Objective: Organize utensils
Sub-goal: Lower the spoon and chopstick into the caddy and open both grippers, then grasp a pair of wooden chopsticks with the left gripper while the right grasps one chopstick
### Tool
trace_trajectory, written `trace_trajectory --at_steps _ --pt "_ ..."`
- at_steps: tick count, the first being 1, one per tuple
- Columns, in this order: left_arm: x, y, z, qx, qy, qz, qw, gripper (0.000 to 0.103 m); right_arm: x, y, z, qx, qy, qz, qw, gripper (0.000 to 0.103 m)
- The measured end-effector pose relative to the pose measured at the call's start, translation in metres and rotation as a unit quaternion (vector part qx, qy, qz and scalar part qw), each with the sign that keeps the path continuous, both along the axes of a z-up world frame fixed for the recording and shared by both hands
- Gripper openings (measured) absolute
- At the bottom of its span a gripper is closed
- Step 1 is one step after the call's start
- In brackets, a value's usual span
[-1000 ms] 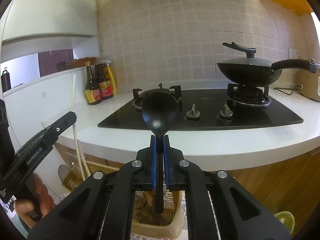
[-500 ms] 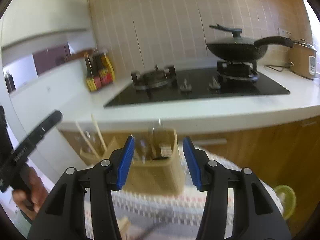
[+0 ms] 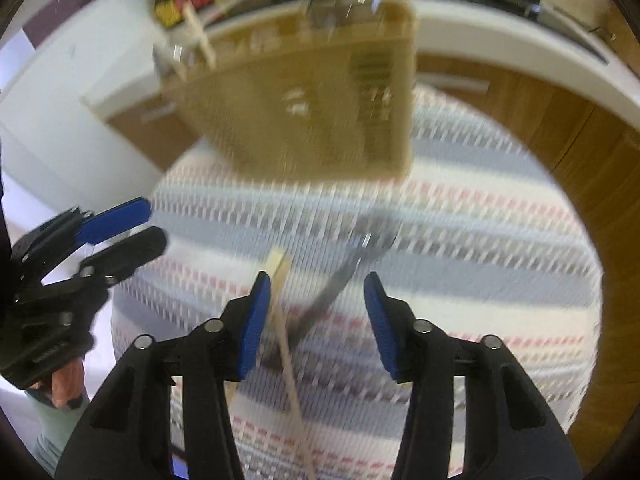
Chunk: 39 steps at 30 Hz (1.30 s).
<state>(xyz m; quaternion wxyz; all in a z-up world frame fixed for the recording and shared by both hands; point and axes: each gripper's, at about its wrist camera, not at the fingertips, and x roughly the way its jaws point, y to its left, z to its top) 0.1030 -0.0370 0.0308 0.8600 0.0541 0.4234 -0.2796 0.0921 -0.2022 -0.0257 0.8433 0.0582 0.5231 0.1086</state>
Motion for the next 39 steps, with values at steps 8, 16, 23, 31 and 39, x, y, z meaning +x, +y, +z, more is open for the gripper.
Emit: trace_trajectory --at_steps 8,16,23,31,39 --pt "0.000 -0.004 -0.058 0.030 0.080 -0.018 0.9962 0.026 -0.043 0.023 -0.054 -0.023 0.034 0.023 0.999 0.025" --pt "0.006 -0.014 -0.079 0.046 0.111 -0.026 0.9924 0.026 -0.055 0.050 -0.063 -0.115 0.004 0.048 0.992 0.004" --pt "0.006 -0.033 -0.086 0.075 0.109 -0.038 0.9904 0.032 -0.062 0.026 -0.056 -0.102 -0.001 0.029 0.994 0.004" --pt "0.002 -0.060 -0.086 0.119 0.106 -0.068 0.9848 0.024 -0.068 0.002 -0.049 -0.078 0.005 0.015 0.997 0.004" --pt "0.002 -0.057 -0.085 0.119 0.113 -0.067 0.9842 0.026 -0.068 -0.003 -0.049 -0.070 0.009 0.013 0.997 0.004"
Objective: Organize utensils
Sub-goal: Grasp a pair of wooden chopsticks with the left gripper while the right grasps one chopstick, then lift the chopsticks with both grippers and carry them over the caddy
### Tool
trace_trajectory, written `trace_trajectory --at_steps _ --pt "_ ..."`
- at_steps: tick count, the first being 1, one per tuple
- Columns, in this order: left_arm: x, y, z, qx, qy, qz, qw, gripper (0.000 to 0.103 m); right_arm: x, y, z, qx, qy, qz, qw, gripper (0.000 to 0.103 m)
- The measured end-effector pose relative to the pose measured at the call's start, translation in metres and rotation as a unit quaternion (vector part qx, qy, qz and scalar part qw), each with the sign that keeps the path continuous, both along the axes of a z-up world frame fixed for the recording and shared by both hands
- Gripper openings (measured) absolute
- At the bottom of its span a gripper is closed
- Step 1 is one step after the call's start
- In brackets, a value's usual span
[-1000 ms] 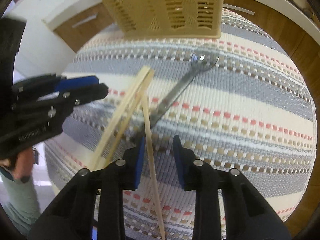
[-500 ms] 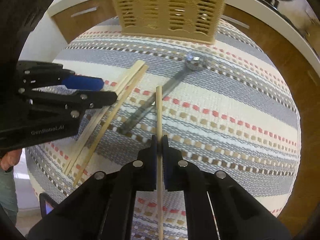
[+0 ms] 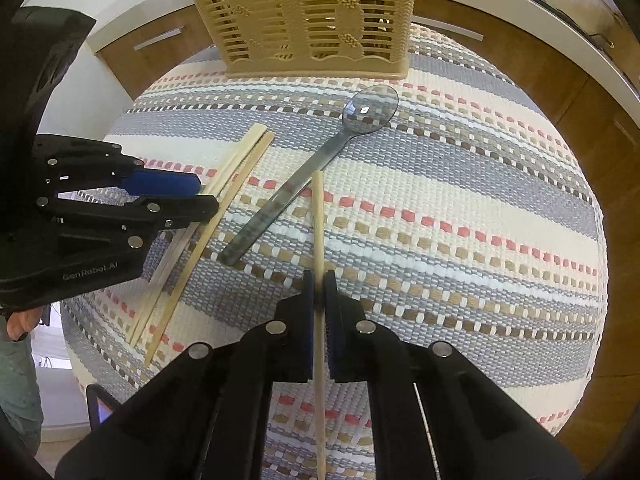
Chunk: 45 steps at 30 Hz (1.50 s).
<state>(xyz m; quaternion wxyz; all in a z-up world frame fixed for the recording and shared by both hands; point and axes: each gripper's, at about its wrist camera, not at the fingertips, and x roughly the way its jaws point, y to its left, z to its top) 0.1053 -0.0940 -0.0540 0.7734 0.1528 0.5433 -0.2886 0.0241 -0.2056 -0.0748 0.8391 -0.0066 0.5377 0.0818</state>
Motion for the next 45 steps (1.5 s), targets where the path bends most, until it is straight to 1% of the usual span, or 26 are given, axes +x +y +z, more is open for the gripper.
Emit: trace_trajectory --at_steps 1,2,3,4,7,12,14,15,18,19,21,22,24,27,29,32,35,41,45 --pt "0.000 0.000 0.001 0.009 -0.006 0.001 0.9999 0.032 0.001 0.002 -0.001 0.000 0.001 -0.001 1.000 0.004" --pt "-0.002 0.000 0.000 0.019 -0.014 0.003 0.9997 0.034 0.001 0.003 -0.001 0.001 0.001 -0.001 1.000 0.004" --pt "-0.001 0.001 -0.001 0.034 -0.021 0.007 0.9992 0.035 0.001 0.002 -0.001 0.002 0.001 -0.001 1.000 0.004" --pt "0.000 0.003 -0.003 0.038 -0.020 0.008 0.9990 0.035 0.000 0.003 -0.001 0.002 0.002 -0.002 1.000 0.004" --pt "0.004 0.005 -0.003 0.028 -0.008 0.016 0.9994 0.033 0.001 0.003 -0.003 0.004 0.008 -0.006 1.000 0.004" --pt "0.006 -0.007 -0.004 0.052 -0.017 0.015 0.9984 0.034 0.002 0.002 -0.004 0.008 0.010 -0.011 1.000 0.004" --pt "0.008 -0.015 -0.006 0.055 -0.021 0.015 0.9982 0.034 0.002 0.001 -0.001 0.006 0.007 -0.007 1.000 0.004" --pt "0.009 -0.015 -0.007 0.053 -0.021 0.013 0.9983 0.032 0.001 0.001 0.001 0.005 0.005 -0.005 1.000 0.004" --pt "0.005 -0.017 -0.006 0.054 -0.034 0.008 0.9979 0.013 -0.002 0.000 0.005 0.006 -0.005 -0.002 1.000 0.004" --pt "0.004 -0.016 -0.005 0.053 -0.037 0.010 0.9979 0.011 -0.003 0.000 0.007 0.008 -0.009 -0.001 1.000 0.004" --pt "0.002 -0.014 -0.004 0.045 -0.040 0.020 0.9980 0.010 -0.005 -0.001 0.012 0.012 -0.016 0.002 1.000 0.004" --pt "0.001 -0.012 -0.003 0.038 -0.043 0.024 0.9981 0.010 -0.006 -0.001 0.015 0.013 -0.021 0.006 1.000 0.004" --pt "-0.006 -0.005 0.006 0.013 -0.062 0.027 0.9976 0.010 -0.010 -0.001 0.023 0.012 -0.034 0.012 0.999 0.003" --pt "-0.011 0.003 0.031 -0.020 -0.092 0.040 0.9948 0.010 -0.015 -0.001 0.040 0.017 -0.059 0.019 0.998 0.003" --pt "-0.016 0.009 0.051 -0.045 -0.114 0.045 0.9914 0.010 -0.018 -0.001 0.051 0.022 -0.074 0.020 0.997 0.003" --pt "-0.024 0.016 0.082 -0.077 -0.151 0.053 0.9842 0.010 -0.020 -0.003 0.069 0.030 -0.098 0.021 0.994 0.003" --pt "-0.031 0.024 0.109 -0.122 -0.180 0.063 0.9741 0.010 -0.017 -0.001 0.086 0.033 -0.121 0.026 0.992 0.003" --pt "-0.025 0.037 0.143 -0.173 -0.219 0.082 0.9567 0.010 -0.005 0.003 0.114 0.043 -0.163 0.029 0.985 0.003" --pt "-0.023 0.048 0.157 -0.204 -0.235 0.094 0.9458 0.010 0.001 0.001 0.133 0.068 -0.195 0.027 0.978 0.003"
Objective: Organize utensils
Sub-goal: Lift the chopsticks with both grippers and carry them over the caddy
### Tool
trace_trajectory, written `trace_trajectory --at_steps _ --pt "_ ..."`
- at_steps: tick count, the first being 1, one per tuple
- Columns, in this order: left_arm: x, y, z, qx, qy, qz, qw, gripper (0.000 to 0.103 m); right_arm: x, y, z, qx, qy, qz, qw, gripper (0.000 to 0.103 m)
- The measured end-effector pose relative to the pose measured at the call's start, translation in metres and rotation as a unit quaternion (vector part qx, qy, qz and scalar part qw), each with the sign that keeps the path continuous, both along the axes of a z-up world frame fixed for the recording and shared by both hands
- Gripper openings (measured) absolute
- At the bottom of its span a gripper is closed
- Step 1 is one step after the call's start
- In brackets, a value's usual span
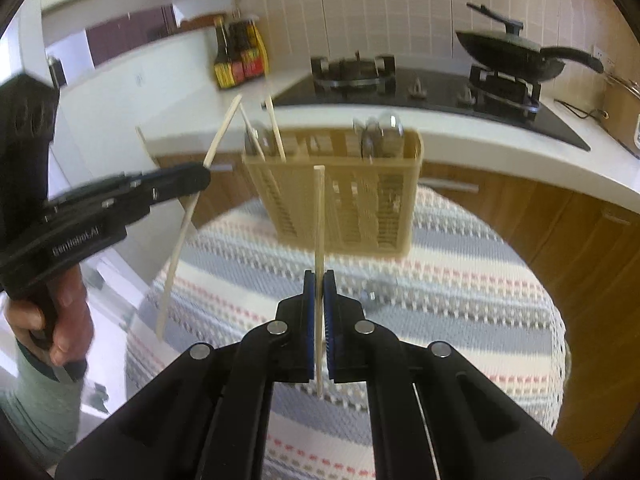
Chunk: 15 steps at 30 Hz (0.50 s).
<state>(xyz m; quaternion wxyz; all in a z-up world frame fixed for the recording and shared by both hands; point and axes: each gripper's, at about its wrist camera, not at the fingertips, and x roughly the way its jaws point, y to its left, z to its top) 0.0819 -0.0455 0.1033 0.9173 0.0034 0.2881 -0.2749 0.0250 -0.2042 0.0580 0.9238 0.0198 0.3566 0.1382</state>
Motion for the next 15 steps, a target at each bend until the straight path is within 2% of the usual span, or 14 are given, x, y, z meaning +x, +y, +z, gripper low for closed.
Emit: trace_trajectory --at_steps 8,15 --pt "0.000 0.017 0.023 -0.046 -0.034 0.014 0.9983 0.010 0.007 0.002 0.038 0.024 -0.042 0.009 0.999 0.003" --pt "0.009 0.027 0.053 -0.095 -0.089 0.026 0.9912 0.010 0.012 0.000 0.081 0.040 -0.087 0.020 0.995 0.003"
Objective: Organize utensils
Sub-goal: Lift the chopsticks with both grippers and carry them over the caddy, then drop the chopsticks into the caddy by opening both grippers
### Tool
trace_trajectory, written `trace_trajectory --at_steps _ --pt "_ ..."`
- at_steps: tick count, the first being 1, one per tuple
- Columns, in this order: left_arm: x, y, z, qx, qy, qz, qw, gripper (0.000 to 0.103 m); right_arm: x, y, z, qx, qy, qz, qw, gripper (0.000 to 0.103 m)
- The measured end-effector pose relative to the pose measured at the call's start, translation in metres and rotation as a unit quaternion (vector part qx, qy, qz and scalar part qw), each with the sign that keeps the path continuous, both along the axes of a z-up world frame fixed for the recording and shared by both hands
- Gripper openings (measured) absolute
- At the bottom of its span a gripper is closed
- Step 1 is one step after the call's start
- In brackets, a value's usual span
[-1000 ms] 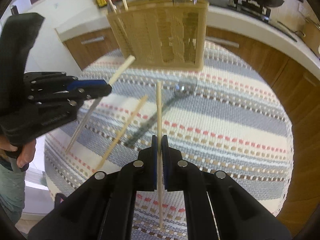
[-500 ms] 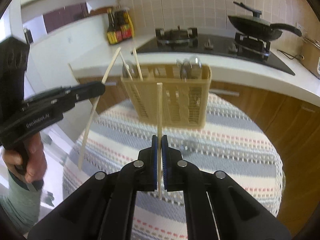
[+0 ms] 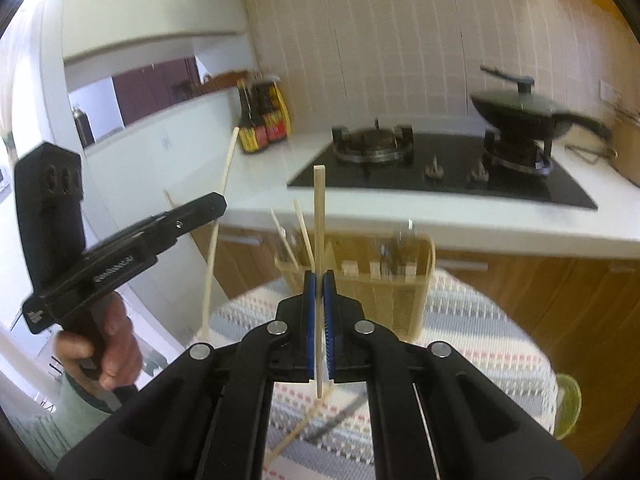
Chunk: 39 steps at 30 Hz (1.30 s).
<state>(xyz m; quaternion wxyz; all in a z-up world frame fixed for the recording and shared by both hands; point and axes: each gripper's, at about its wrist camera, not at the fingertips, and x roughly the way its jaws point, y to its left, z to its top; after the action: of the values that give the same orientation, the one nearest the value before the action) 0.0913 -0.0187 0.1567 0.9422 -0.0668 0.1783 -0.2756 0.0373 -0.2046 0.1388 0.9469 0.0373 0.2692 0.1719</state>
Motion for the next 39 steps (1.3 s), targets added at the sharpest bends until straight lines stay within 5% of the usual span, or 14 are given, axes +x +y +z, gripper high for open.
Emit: trace_trajectory --at_steps 8,12,22,33,36,39 --pt "0.042 -0.005 0.030 -0.026 -0.041 0.038 0.9981 0.011 0.028 -0.014 0.056 0.010 -0.076 -0.028 0.997 0.003" --pt "0.061 -0.008 0.026 -0.040 -0.061 0.046 0.9963 0.011 0.048 -0.016 0.065 -0.040 -0.103 -0.076 0.991 0.003" --pt "0.098 -0.023 -0.024 -0.018 -0.099 0.107 0.9891 0.011 0.107 -0.017 0.013 -0.075 -0.101 -0.104 0.987 0.003" --pt "0.096 -0.026 -0.043 0.010 -0.106 0.106 0.9887 0.012 0.122 -0.021 -0.022 -0.061 -0.073 -0.099 0.991 0.004" --pt "0.090 -0.023 -0.043 0.015 -0.097 0.103 0.9898 0.020 0.118 -0.021 -0.024 -0.055 -0.054 -0.095 0.992 0.015" --pt "0.078 -0.012 -0.039 0.006 -0.088 0.103 0.9908 0.038 0.105 -0.020 -0.025 -0.054 -0.051 -0.095 0.993 0.032"
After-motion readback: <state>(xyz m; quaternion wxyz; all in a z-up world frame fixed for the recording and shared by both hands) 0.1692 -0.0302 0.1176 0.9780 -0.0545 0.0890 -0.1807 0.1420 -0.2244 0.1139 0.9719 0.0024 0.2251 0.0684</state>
